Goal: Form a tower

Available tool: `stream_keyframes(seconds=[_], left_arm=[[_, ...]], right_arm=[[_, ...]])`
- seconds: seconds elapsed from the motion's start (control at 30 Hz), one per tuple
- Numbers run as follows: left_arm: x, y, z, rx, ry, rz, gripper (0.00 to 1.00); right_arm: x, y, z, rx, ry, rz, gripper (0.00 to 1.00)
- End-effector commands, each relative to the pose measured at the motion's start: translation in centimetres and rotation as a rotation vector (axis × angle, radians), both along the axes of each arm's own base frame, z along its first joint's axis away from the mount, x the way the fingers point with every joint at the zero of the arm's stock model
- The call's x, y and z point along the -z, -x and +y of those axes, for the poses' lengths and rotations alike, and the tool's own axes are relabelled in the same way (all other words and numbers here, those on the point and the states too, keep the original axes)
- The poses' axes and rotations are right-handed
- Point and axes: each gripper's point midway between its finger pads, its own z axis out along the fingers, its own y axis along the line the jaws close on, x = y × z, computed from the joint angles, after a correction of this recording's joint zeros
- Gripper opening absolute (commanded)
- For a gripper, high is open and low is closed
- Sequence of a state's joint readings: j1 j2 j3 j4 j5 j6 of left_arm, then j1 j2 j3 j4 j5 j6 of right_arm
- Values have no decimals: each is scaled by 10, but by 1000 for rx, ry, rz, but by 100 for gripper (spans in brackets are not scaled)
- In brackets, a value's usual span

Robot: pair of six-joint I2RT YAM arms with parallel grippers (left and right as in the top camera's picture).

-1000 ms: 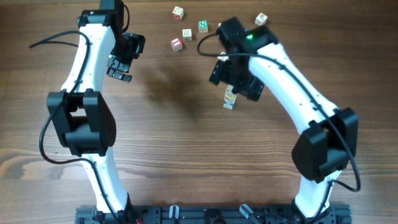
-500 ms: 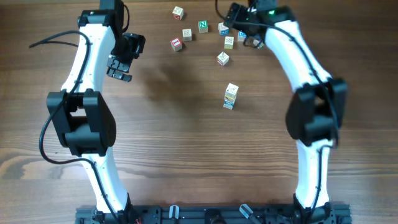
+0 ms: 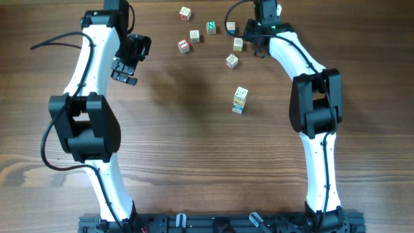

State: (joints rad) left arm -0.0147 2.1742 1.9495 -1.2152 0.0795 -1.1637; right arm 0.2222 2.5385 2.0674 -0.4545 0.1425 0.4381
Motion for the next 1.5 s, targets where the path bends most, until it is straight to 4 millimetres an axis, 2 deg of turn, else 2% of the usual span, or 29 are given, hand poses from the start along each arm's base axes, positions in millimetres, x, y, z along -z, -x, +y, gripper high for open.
stream_keyframes(seconds=[0.0, 0.07, 0.1, 0.23, 0.27, 0.33, 0.37, 0.43, 0.5, 0.53, 0.6, 0.63, 0.73, 0.8, 0.9, 0.97, 1.07, 1.13, 1.23, 1.3, 1.47], left_arm=[[-12, 0, 3, 6, -11, -28, 100], [-12, 0, 3, 6, -11, -28, 100], [-12, 0, 3, 6, -11, -28, 100], [-12, 1, 3, 6, -11, -27, 100], [-12, 0, 3, 6, -11, -28, 100], [-12, 0, 3, 6, -11, -28, 100], [-12, 0, 3, 6, -11, -28, 100], [-12, 0, 3, 6, -11, -28, 100], [-12, 0, 3, 6, -11, -28, 100], [-12, 0, 3, 6, -11, -28, 100], [-12, 0, 3, 6, -11, -28, 100], [-12, 0, 3, 6, -11, -28, 100], [-12, 0, 3, 6, -11, -28, 100], [-12, 1, 3, 6, -11, -27, 100], [-12, 0, 3, 6, -11, -28, 100], [-12, 0, 3, 6, -11, -28, 100], [-12, 0, 3, 6, -11, -28, 100], [-12, 0, 3, 6, -11, -28, 100], [-12, 0, 3, 6, -11, -28, 100], [-12, 0, 3, 6, -11, -28, 100], [-12, 0, 3, 6, -11, -28, 100]], right_arm=[[24, 11, 5, -51, -5, 71, 53], [22, 15, 6, -57, -7, 88, 42], [17, 18, 10, -71, -28, 98, 34], [-30, 27, 11, -76, -44, 88, 27], [-67, 37, 10, -60, -62, 83, 27], [-109, 53, 6, -24, -90, 76, 26], [-141, 68, 3, -9, -103, 69, 26], [-184, 95, -3, -8, -105, 67, 26], [-231, 139, -13, 17, -120, 79, 26], [-258, 172, -21, 43, -134, 93, 26], [-286, 212, -30, 82, -159, 106, 26], [-304, 245, -36, 120, -187, 118, 26], [-327, 302, -34, 153, -280, 164, 26], [-319, 308, -27, 179, -291, 203, 24], [-292, 296, -4, 176, -291, 246, 22], [-256, 286, 19, 173, -270, 294, 22], [-186, 273, 59, 127, -232, 373, 22], [-147, 266, 75, 113, -195, 429, 20], [-106, 261, 89, 101, -150, 492, 16], [-101, 260, 88, 104, -142, 498, 14], [-111, 259, 92, 88, -164, 481, 13]])
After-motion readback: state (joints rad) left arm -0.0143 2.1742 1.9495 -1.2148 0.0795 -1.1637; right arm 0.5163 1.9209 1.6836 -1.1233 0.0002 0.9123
